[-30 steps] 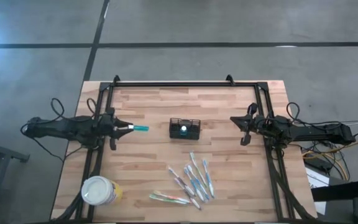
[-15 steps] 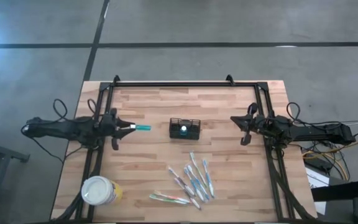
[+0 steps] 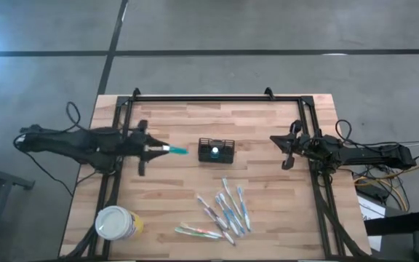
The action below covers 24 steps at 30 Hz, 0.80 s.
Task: Pick & Place toothbrushing station
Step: Put the blue mouthwash into the wire organizer
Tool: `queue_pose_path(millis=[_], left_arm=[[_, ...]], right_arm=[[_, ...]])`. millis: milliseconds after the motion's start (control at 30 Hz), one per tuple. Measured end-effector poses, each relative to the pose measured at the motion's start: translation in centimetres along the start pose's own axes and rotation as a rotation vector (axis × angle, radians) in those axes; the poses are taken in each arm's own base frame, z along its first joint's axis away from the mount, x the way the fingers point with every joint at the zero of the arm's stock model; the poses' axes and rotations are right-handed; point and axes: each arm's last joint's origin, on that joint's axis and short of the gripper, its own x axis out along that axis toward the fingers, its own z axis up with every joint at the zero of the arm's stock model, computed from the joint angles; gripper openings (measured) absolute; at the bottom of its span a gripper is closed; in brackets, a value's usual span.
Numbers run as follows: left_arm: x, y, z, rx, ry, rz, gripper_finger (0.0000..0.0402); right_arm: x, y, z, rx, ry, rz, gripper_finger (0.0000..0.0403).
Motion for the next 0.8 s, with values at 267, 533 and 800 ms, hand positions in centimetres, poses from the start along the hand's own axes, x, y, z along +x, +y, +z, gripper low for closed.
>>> queue_pose_path(millis=[267, 533, 800], left_arm=[[6.4, -1.9, 5.4, 0.227, 0.201, -0.119, 0.0099], [12.7, -1.5, 9.1, 0.345, 0.337, -0.108, 0.0099], [17.4, 1.4, 8.9, 0.344, 0.537, -0.034, 0.0099]], right_arm=[[0.0, 0.0, 0.0, 0.0, 0.0, 0.0, 0.0008], [0.0, 0.0, 0.0, 0.0, 0.001, 0.0, 0.0008], [0.0, 0.0, -0.2, -0.004, 0.016, 0.001, 0.0008]])
